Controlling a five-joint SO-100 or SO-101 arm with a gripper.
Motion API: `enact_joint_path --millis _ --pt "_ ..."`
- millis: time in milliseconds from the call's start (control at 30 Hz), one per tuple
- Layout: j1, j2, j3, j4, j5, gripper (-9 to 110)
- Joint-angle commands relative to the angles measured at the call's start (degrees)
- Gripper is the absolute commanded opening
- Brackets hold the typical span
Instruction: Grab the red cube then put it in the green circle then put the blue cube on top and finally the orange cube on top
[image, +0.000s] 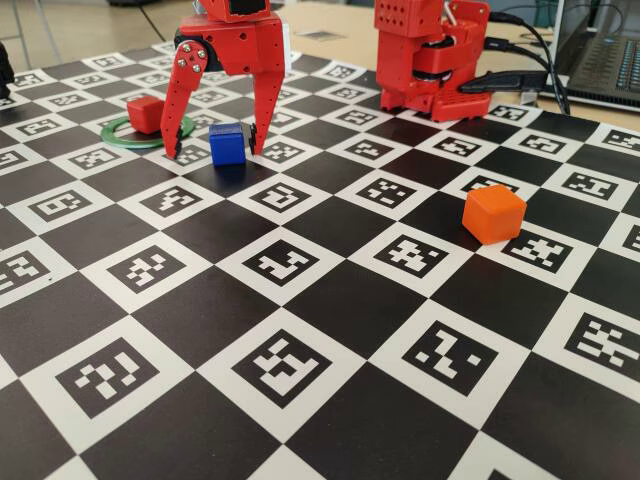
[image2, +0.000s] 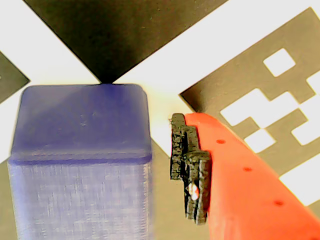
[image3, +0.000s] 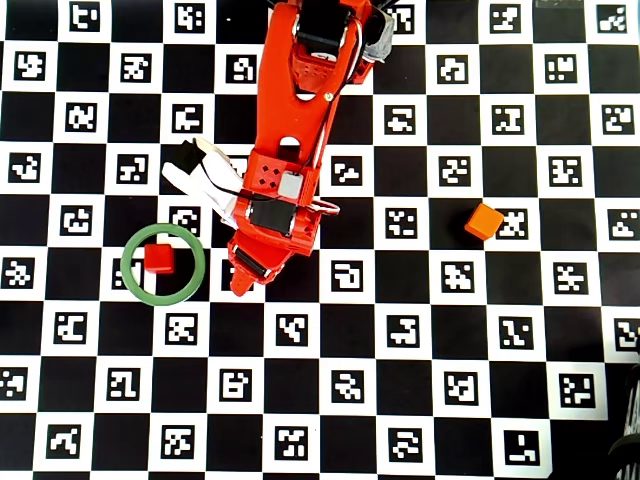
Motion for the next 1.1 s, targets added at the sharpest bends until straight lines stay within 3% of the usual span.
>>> enact_joint_path --millis 0,300,667,1067 --pt "-0.18 1.23 -4.39 -0.26 0.26 27" --pt "0.44 1.58 -4.13 -0.88 0.18 8" --pt "2.2 3.52 -5.71 2.37 -1.58 5" --pt "5.62 9.67 -21.88 20.21 -16.52 3"
